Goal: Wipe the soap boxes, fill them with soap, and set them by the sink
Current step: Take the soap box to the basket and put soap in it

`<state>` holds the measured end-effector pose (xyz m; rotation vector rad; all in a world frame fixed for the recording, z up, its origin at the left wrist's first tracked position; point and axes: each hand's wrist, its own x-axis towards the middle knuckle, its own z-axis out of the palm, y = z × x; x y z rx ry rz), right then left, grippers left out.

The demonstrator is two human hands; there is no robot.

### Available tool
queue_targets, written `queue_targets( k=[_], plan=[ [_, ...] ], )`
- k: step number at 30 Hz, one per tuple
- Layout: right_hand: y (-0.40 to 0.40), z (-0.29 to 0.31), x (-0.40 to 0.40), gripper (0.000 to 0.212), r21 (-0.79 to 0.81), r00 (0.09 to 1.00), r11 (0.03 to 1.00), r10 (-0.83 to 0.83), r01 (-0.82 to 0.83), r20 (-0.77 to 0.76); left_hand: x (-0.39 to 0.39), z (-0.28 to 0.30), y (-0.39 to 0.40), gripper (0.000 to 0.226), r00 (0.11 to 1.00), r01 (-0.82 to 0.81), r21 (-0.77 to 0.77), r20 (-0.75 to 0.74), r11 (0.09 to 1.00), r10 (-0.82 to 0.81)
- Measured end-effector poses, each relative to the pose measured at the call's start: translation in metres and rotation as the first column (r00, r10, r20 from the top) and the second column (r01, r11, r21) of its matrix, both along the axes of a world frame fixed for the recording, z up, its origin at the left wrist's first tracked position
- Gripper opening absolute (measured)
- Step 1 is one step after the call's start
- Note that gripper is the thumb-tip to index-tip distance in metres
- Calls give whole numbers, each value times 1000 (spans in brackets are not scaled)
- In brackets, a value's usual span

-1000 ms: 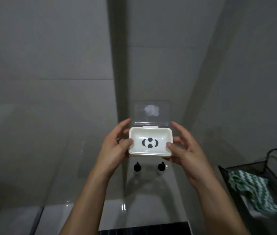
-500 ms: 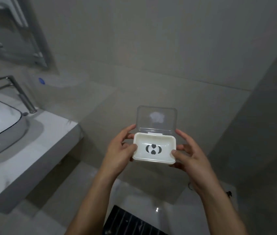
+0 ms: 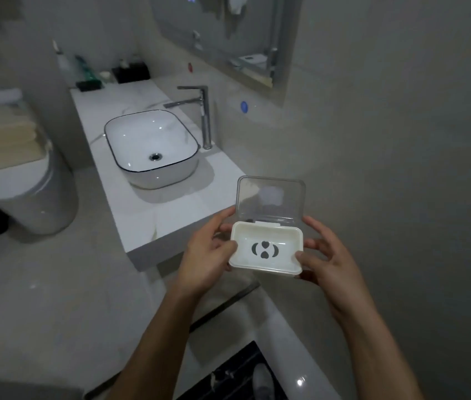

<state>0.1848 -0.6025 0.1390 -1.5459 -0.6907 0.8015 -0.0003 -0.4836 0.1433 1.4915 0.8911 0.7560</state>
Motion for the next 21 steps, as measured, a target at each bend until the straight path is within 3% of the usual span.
queue_targets(
  k=[7,13,21],
  plan=[
    [122,3,-11,68,9,942,942,337,-337,1,-40,4,55,60,937,-348,28,-34,937,349],
    [204,20,-33,65,-18,802,802,597,-597,22,-68,9,82,64,809,-588,14,-21,809,588],
    [264,13,-98,68,-55,636,635,771,-771,-14,-127,-6,92,62,634,-770,10,-102,638,767]
  ],
)
